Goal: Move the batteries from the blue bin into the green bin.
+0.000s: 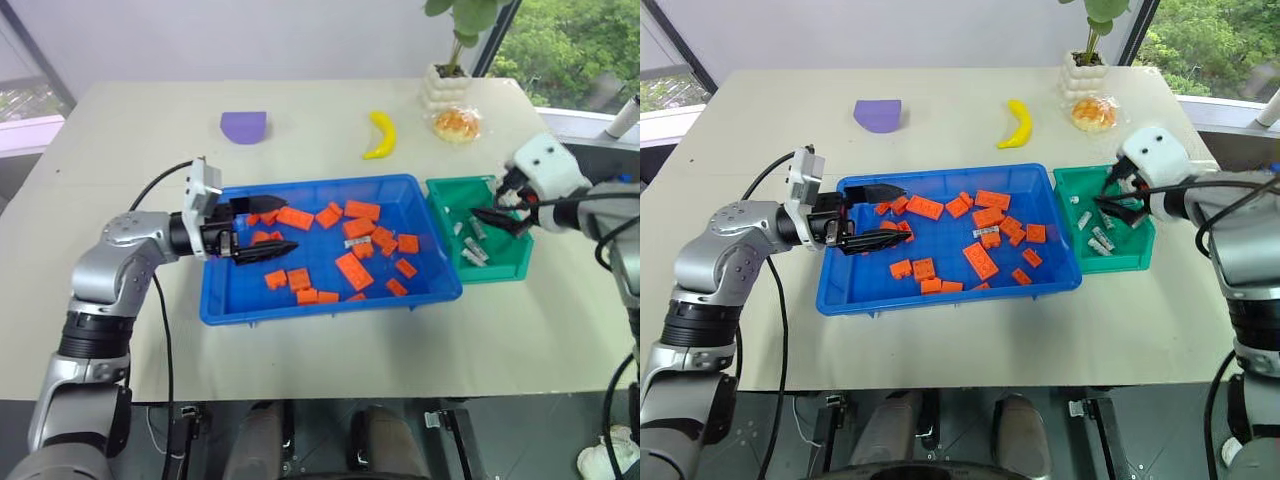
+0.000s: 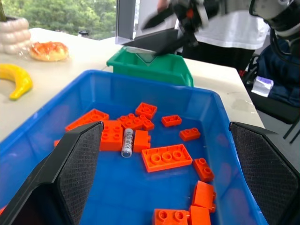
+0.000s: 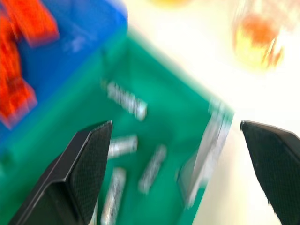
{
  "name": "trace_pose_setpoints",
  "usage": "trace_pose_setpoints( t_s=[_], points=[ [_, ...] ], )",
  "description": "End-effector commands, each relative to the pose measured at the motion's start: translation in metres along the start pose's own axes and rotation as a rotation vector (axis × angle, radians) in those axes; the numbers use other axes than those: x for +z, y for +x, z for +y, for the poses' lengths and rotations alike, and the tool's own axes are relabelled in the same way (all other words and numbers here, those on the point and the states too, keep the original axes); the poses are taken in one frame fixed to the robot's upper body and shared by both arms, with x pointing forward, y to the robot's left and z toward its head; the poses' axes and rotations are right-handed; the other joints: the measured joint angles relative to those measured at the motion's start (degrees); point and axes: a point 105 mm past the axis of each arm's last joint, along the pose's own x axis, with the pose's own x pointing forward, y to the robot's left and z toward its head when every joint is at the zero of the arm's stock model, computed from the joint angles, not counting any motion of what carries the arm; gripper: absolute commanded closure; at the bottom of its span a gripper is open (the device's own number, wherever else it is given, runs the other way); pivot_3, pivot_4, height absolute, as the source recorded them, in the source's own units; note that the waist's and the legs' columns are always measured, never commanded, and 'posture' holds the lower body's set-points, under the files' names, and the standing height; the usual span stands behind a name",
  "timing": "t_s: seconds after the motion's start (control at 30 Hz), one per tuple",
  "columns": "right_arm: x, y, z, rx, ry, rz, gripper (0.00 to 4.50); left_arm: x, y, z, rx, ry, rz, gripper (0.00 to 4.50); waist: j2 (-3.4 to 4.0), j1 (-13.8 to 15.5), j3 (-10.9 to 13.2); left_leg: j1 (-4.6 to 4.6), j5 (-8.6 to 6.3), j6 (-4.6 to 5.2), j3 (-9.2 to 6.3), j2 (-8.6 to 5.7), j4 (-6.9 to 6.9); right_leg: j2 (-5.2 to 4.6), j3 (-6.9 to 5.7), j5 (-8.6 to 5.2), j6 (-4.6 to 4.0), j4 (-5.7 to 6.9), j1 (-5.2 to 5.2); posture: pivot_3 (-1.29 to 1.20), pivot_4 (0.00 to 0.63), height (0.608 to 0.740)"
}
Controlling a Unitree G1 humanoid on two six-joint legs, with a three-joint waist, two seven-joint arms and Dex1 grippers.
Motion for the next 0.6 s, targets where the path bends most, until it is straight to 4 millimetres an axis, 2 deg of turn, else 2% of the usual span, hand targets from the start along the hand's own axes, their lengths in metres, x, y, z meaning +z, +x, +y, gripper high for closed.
trace_pose_setpoints(
  t_s=[0.03,0.1,0.2,0.47,0.6],
  points=[
    [0.040,0.003,0.028,0.152,0.080,-0.151,0.05,0.013,-0.004,-0.002,0.011,0.048,-0.024,0.00,0.00,0.10,0.00,0.00,0.00,0.00,-0.02,0.03,0.00,0.04,0.00,0.00,0.00,0.00,0.00,0.00,0.150,0.739],
    [0.044,0.009,0.044,0.230,0.104,-0.164,0.05,0.012,-0.005,-0.004,0.018,0.046,-0.022,0.00,0.00,0.37,0.00,0.00,0.00,0.00,-0.05,0.03,0.01,0.05,0.00,0.00,0.00,0.01,0.02,0.00,0.150,0.739],
    [0.040,0.016,0.062,0.308,0.080,-0.141,0.05,0.012,-0.007,-0.005,0.035,0.046,-0.022,0.00,0.00,1.11,0.00,-0.01,-0.01,0.02,-0.07,-0.10,0.04,-0.08,0.00,0.00,0.00,0.00,0.07,0.00,0.150,0.739],
    [0.025,0.046,0.084,0.358,-0.034,-0.097,0.05,0.011,-0.012,-0.011,0.074,0.036,-0.029,0.00,0.00,1.29,0.00,-0.02,-0.02,0.04,-0.06,-0.10,0.12,-0.08,0.00,0.00,0.00,0.02,0.06,0.00,0.150,0.739],
    [0.024,0.053,0.097,0.410,-0.051,-0.098,0.05,0.010,-0.015,-0.014,0.096,0.030,-0.028,0.00,0.00,1.14,0.00,-0.01,-0.02,0.03,-0.06,-0.07,0.11,-0.06,0.00,0.00,0.00,0.08,0.02,0.00,0.150,0.739]
  ],
)
